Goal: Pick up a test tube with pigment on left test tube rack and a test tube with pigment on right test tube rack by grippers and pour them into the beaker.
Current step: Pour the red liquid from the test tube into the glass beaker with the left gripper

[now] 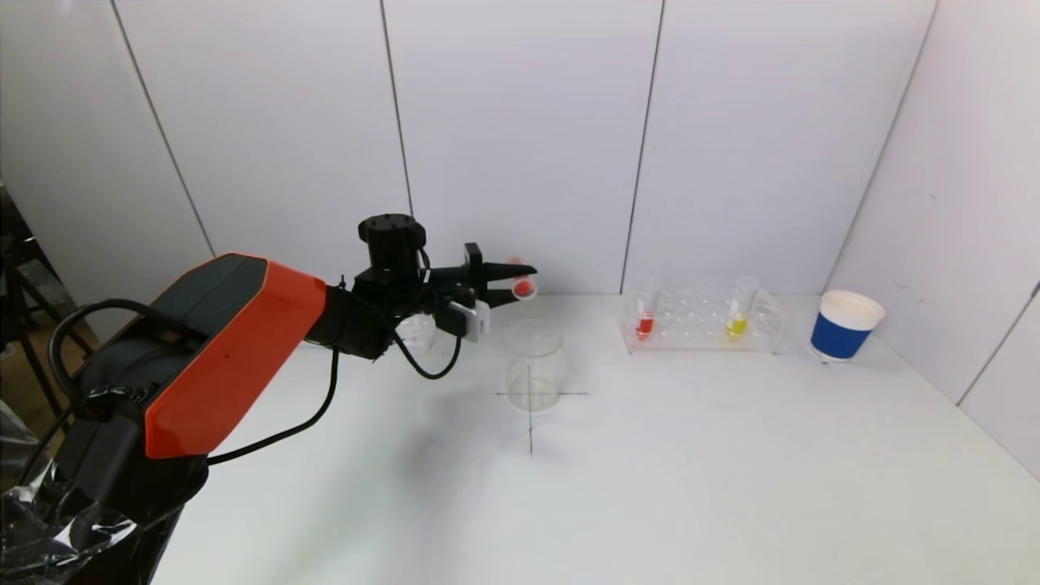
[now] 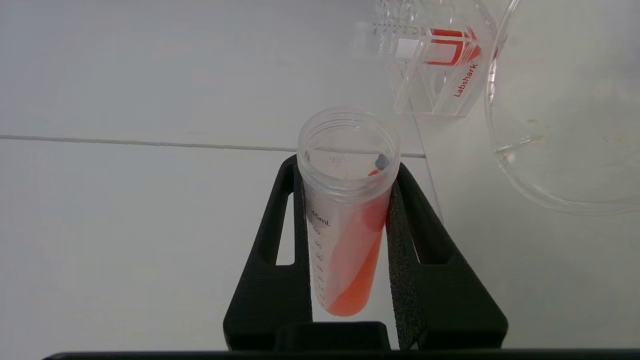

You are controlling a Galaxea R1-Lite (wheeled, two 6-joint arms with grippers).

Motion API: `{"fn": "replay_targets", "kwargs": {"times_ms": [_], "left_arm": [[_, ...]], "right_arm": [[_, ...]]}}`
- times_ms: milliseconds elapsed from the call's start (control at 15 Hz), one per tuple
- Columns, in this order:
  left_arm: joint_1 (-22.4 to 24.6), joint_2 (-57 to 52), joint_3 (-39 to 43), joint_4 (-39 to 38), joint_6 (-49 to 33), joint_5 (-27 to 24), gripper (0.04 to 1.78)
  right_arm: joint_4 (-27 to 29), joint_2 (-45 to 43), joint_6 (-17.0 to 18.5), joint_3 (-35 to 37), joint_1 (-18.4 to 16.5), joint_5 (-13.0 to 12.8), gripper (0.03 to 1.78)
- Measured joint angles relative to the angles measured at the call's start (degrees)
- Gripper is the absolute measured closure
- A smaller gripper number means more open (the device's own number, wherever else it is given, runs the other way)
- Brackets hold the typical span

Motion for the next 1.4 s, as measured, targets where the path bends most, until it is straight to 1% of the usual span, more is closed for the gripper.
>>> {"fn": "replay_targets", "kwargs": {"times_ms": [133, 400, 867, 1200, 1400], "left_arm": [[0.0, -0.1, 0.3, 0.4, 1.8, 0.1, 1.37], [0.0, -0.7, 0.5, 4.4, 6.2, 0.7, 1.37], [-0.1, -1.5, 0.6, 7.1, 10.1, 2.2, 1.37], [-0.3, -2.4, 0.4, 12.0, 16.4, 3.0, 1.37], [-0.4, -2.9, 0.1, 12.4, 18.1, 3.5, 1.37]], "right_arm": [[0.0, 0.0, 0.0, 0.0, 0.0, 0.0, 0.04], [0.0, 0.0, 0.0, 0.0, 0.0, 0.0, 0.04], [0.0, 0.0, 0.0, 0.0, 0.0, 0.0, 0.04], [0.0, 0.0, 0.0, 0.0, 0.0, 0.0, 0.04], [0.0, 0.0, 0.0, 0.0, 0.0, 0.0, 0.04]]}}
